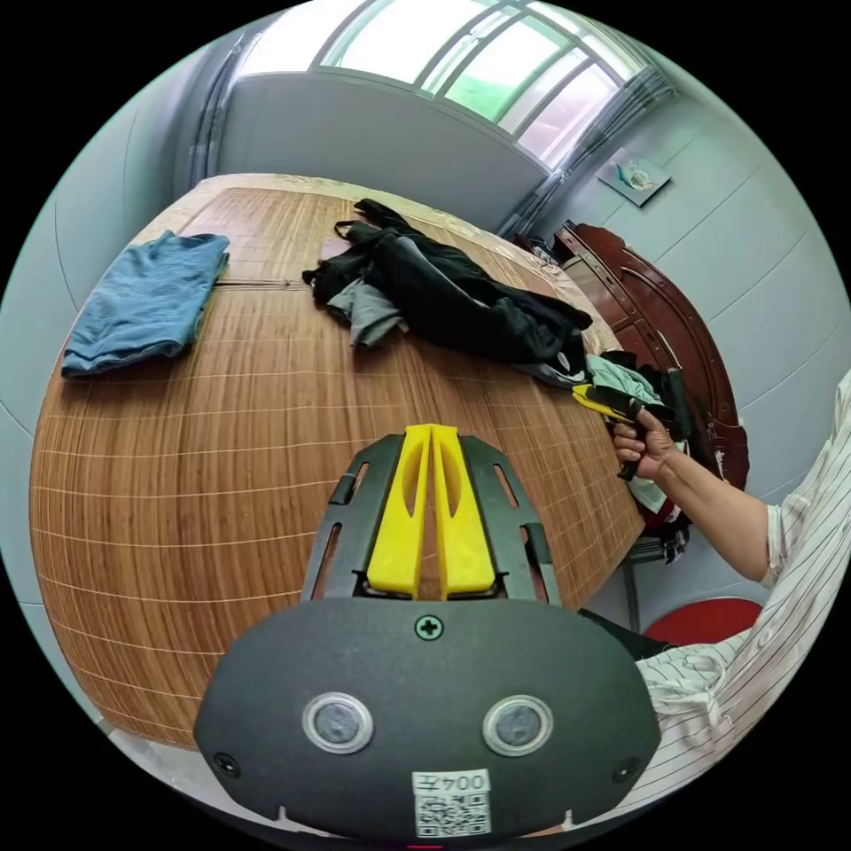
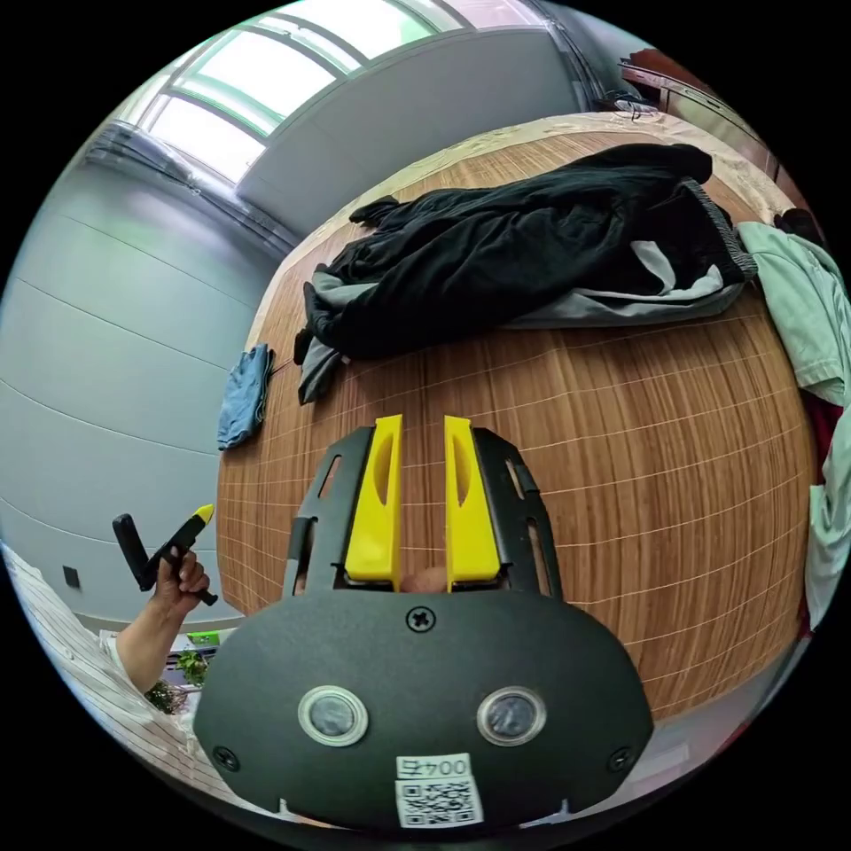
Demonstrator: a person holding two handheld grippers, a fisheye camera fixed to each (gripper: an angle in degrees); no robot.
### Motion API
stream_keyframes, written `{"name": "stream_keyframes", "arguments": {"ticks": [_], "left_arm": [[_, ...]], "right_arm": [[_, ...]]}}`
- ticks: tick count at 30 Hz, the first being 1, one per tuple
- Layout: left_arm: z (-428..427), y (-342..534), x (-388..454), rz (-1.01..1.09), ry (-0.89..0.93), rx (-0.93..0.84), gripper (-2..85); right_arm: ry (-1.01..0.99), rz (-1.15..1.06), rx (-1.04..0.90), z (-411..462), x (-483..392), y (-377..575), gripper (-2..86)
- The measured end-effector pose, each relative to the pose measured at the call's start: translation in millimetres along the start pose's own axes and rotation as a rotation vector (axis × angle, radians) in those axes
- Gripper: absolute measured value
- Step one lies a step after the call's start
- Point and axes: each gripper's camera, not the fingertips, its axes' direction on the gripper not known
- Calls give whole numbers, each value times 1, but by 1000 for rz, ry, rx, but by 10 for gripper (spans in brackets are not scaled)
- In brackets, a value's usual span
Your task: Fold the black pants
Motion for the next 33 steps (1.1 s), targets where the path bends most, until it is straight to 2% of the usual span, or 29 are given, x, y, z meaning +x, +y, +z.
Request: {"name": "stream_keyframes", "arguments": {"ticks": [8, 15, 20, 22, 24, 26, 33], "left_arm": [[20, -24, 97, 41, -34, -51, 2], [23, -25, 149, -23, -64, -110, 2], [21, -36, 177, -18, -69, -121, 2], [20, -43, 184, -14, -68, -122, 2], [15, -53, 194, -2, -70, -114, 2], [10, -60, 201, 5, -77, -106, 2], [-14, -90, 225, 14, -83, -71, 2]], "right_arm": [[111, 192, 107, -73, 150, -92, 115], [106, 341, 122, -112, 232, -166, 134], [178, 302, 104, -146, 255, -193, 64], [216, 272, 48, -153, 259, -202, 65], [182, 316, 13, -163, 271, -209, 73], [61, 393, 48, -186, 287, -211, 46], [67, 35, 308, -298, 225, -191, 9]]}}
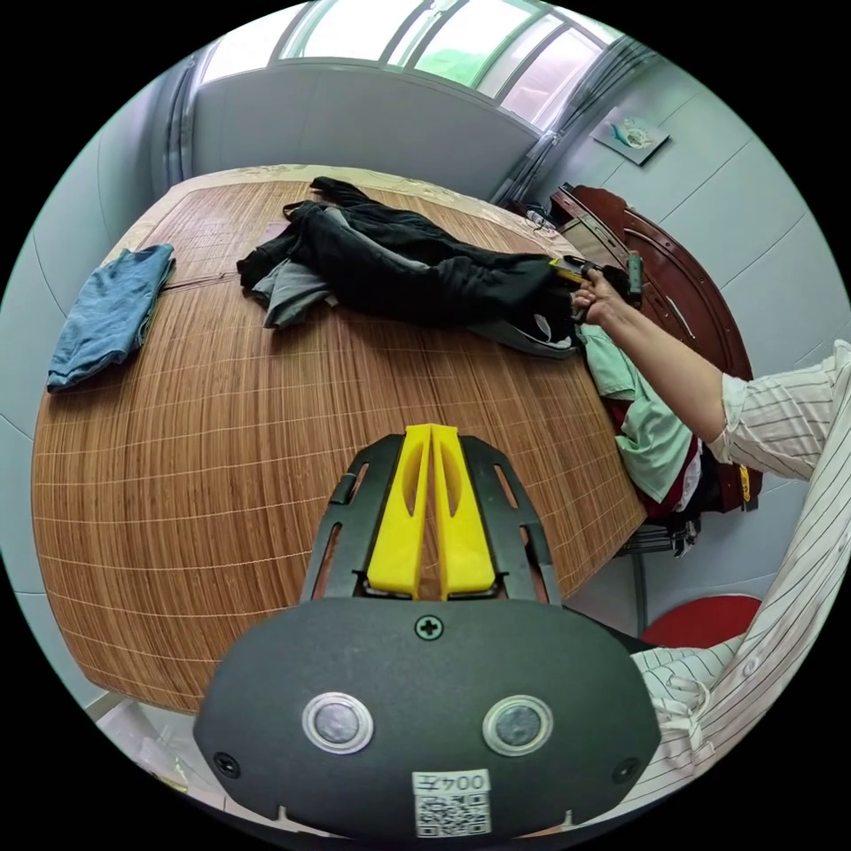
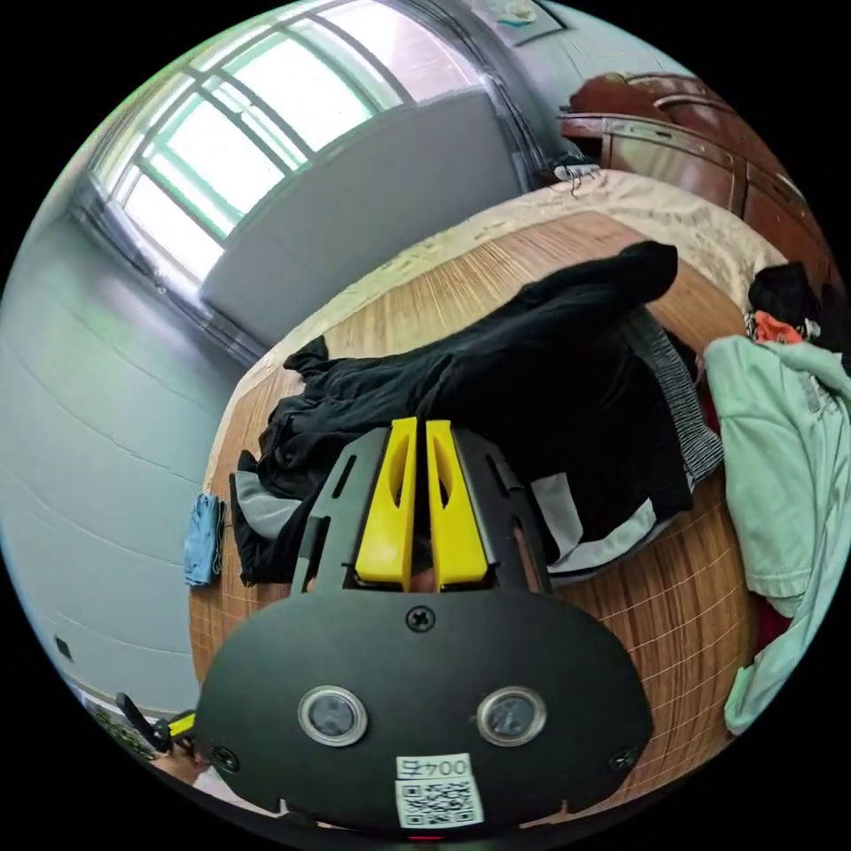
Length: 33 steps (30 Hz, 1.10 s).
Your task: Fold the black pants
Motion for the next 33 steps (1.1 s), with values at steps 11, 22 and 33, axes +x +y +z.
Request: {"name": "stream_keyframes", "arguments": {"ticks": [11, 22, 33], "left_arm": [[-12, -56, 48, 91, 27, -14, 2], [28, -101, 126, 193, 71, -84, 2], [51, -150, 195, 180, 128, -58, 13]], "right_arm": [[-145, 28, -345, -121, 11, 206, 84], [-203, 772, -173, -122, 200, 125, 147], [88, 436, -80, -117, 96, 71, 35]]}}
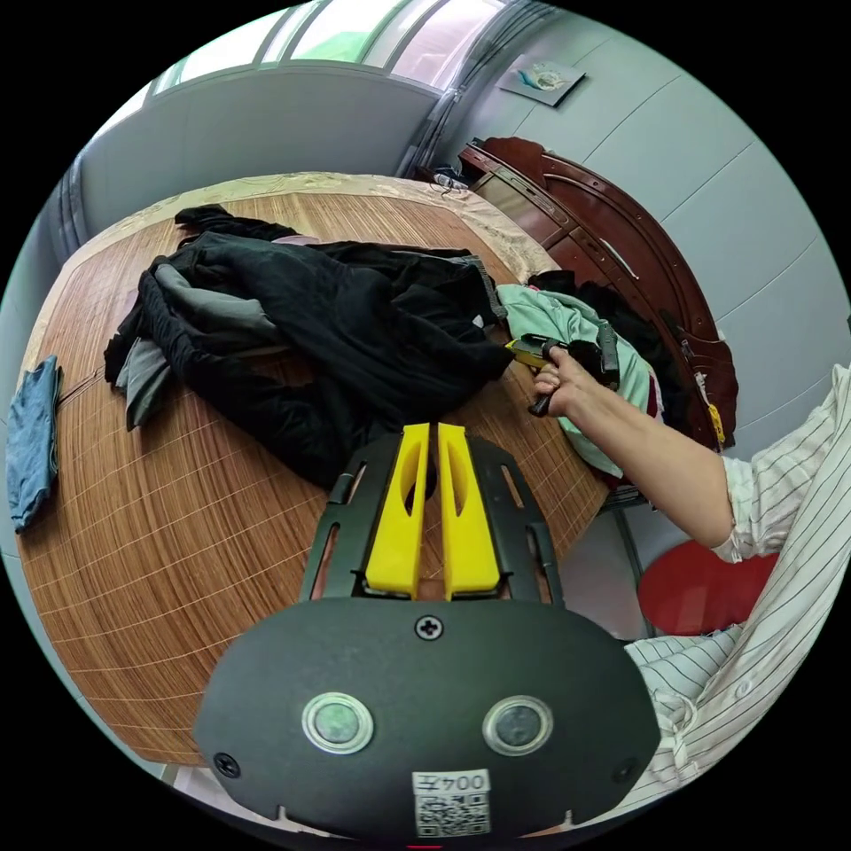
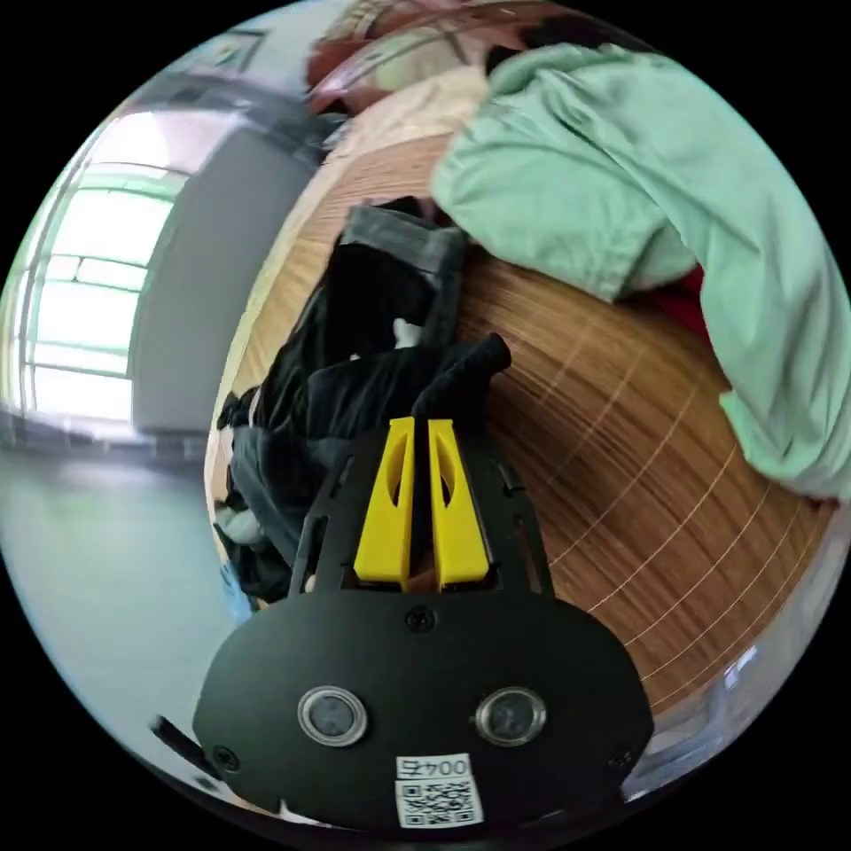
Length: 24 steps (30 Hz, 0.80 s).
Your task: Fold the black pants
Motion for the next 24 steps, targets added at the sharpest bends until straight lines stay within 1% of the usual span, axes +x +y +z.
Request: {"name": "stream_keyframes", "arguments": {"ticks": [2, 3, 4, 5, 7, 8, 10, 12, 13, 15, 17, 18, 19, 20, 21, 22, 23, 24], "left_arm": [[-4, -4, -3, -25, -8, 28, 15], [-7, -4, -6, -36, -19, 46, 16], [-8, -5, -9, -42, -25, 50, 17], [-7, -5, -14, -49, -34, 49, 18], [-3, -5, -25, -60, -44, 45, 21], [3, -6, -35, -69, -44, 34, 23], [16, -6, -52, -99, -12, 4, 30], [33, -7, -70, -130, 5, -9, 44], [38, -8, -74, -131, 11, -14, 48], [59, -14, -86, -118, 30, -51, 74], [72, -21, -94, -114, 53, -63, 88], [79, -26, -98, -113, 61, -65, 97], [82, -29, -101, -114, 65, -64, 101], [88, -35, -106, -120, 80, -67, 108], [93, -41, -110, -123, 100, -73, 114], [96, -44, -112, -122, 107, -72, 117], [100, -49, -115, -115, 118, -69, 123], [105, -55, -118, -115, 143, -81, 129]], "right_arm": [[-23, -515, -3, -13, -80, 45, 34], [-47, -621, -33, -12, -96, 59, 33], [-103, -792, -127, -4, -124, 86, 34], [-127, -897, -238, 12, -145, 111, 36], [-86, -944, -360, 43, -162, 139, 40], [-52, -943, -402, 61, -166, 153, 45], [-50, -915, -452, 71, -170, 163, 60], [-93, -879, -415, 59, -173, 164, 87], [-93, -866, -401, 51, -175, 163, 119], [-30, -875, -347, 42, -180, 166, 152], [74, -973, -292, 48, -195, 180, 166], [90, -1004, -294, 53, -201, 186, 165], [131, -1086, -307, 66, -212, 199, 164], [212, -1176, -279, 80, -222, 213, 148], [258, -1211, -253, 86, -224, 219, 140], [333, -1240, -220, 99, -225, 226, 90], [314, -1200, -226, 105, -224, 224, 60], [268, -1156, -234, 104, -222, 219, 53]]}}
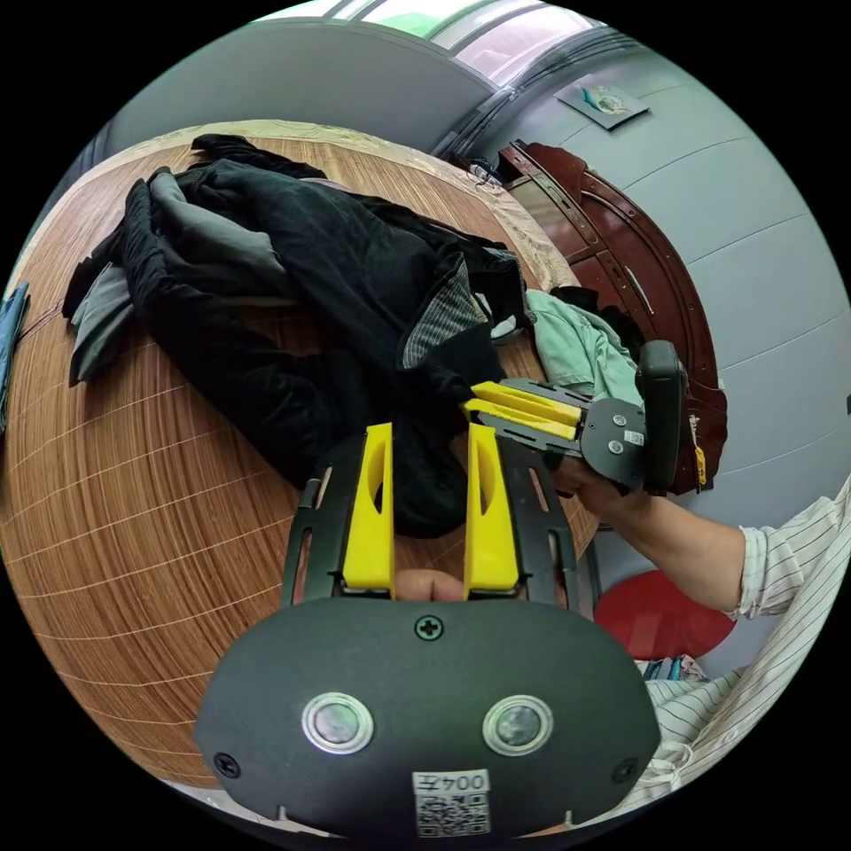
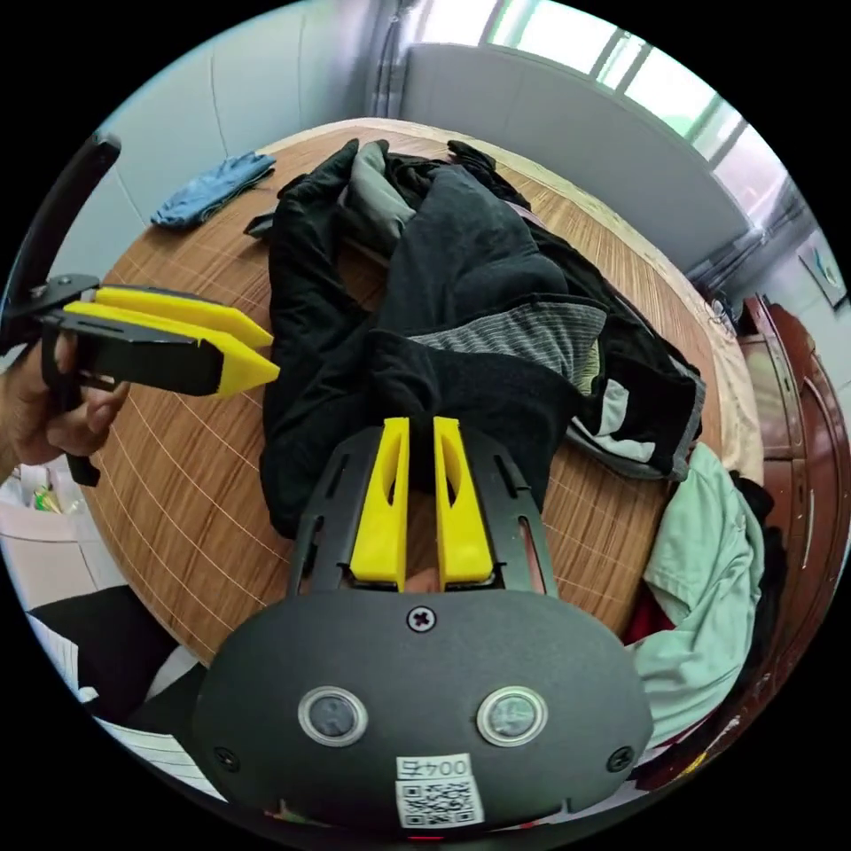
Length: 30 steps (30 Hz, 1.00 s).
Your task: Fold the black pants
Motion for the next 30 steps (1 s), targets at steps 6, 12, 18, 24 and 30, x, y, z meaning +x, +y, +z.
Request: {"name": "stream_keyframes", "arguments": {"ticks": [6, 12, 18, 24, 30], "left_arm": [[7, -30, -14, -44, 151, 0, 164], [19, -47, -52, -206, 260, -20, 161], [32, -65, -69, -210, 241, -126, 91], [-73, -66, -68, 27, 163, 15, 62], [-210, -15, -103, 70, 128, 48, 61]], "right_arm": [[-326, 198, 194, -11, 15, 10, 39], [-275, 140, 225, -3, -20, 0, 38], [-233, 63, 226, 10, -58, -19, 41], [-373, 65, 265, -1, -56, -21, 60], [-571, 7, 262, 6, -21, -57, 175]]}}
